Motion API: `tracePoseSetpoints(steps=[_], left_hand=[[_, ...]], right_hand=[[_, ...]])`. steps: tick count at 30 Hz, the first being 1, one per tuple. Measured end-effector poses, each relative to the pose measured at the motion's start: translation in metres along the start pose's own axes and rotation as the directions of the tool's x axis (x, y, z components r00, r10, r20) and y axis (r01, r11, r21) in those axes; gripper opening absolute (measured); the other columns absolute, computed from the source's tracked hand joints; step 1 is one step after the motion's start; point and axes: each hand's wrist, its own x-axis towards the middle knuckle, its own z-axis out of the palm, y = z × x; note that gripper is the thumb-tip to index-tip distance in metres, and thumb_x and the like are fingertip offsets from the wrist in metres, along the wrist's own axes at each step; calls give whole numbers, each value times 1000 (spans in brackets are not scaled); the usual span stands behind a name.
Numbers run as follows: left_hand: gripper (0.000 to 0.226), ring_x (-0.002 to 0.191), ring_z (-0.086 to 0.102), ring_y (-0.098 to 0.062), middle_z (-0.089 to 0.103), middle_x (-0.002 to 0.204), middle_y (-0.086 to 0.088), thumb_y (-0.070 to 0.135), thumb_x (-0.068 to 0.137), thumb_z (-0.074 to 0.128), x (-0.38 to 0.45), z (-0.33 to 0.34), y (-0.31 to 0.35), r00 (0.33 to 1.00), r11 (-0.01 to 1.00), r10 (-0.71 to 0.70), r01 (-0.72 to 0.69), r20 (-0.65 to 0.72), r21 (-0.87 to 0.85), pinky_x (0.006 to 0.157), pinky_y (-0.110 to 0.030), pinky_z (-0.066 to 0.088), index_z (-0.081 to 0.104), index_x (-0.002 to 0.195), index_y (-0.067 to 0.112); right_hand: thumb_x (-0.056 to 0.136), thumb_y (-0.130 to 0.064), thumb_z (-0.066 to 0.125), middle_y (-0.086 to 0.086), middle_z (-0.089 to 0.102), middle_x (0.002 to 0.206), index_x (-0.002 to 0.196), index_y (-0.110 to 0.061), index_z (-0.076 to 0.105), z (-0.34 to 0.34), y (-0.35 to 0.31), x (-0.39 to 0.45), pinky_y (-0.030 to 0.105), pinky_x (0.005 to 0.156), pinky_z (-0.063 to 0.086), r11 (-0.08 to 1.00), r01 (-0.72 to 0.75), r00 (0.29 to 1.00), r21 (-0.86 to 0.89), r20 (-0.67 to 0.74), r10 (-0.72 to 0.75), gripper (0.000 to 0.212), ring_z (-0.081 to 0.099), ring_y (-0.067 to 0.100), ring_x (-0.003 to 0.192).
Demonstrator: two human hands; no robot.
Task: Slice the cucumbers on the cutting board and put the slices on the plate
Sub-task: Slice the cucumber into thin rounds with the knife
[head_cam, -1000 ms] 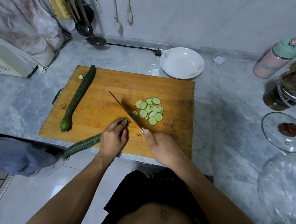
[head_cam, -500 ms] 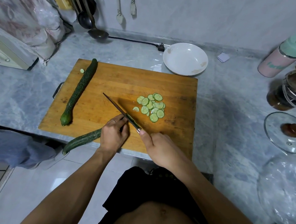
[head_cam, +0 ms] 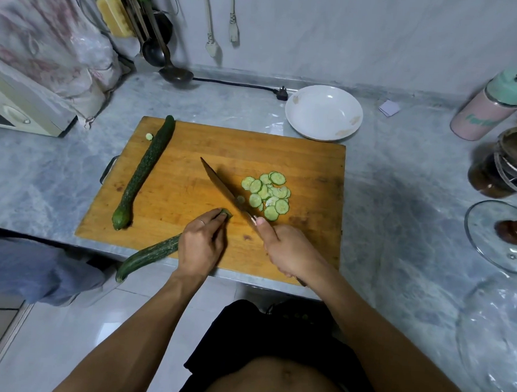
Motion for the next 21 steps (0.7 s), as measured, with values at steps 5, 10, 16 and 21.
tracePoseSetpoints(steps=[5,10,16,21], left_hand=[[22,95,70,-30,72,112,-13,5,84,72,3,0,4,999,999,-34,34,7,14,78,-39,59,76,106,6],[24,94,71,-30,71,114,-14,2,84,73,2,-1,2,999,999,-36,36,10,-18,75,-40,59,75,107,5],[23,97,69,-32,70,117,-13,8,88,68,1,4,-3,1000,999,-5,5,16,37,74,-39,59,75,110,6],[24,101,68,-33,69,120,-14,4,87,68,2,0,4,996,997,-70,71,49,-9,79,-40,57,74,111,4]], right_hand=[[102,-58,22,5,42,44,61,-8,51,-15,5,2,44,59,54,998,59,998,-13,-27,-59,71,44,19,36],[102,-58,22,13,53,60,66,-1,57,-13,4,-7,42,63,50,996,80,997,-50,-12,-81,76,57,37,60],[102,-59,23,10,56,63,75,1,63,1,2,-12,42,65,51,995,87,996,-56,14,-86,76,61,30,64],[100,-61,24,9,51,60,83,7,63,-9,11,-10,31,56,41,999,30,999,-15,38,-29,80,48,20,48]])
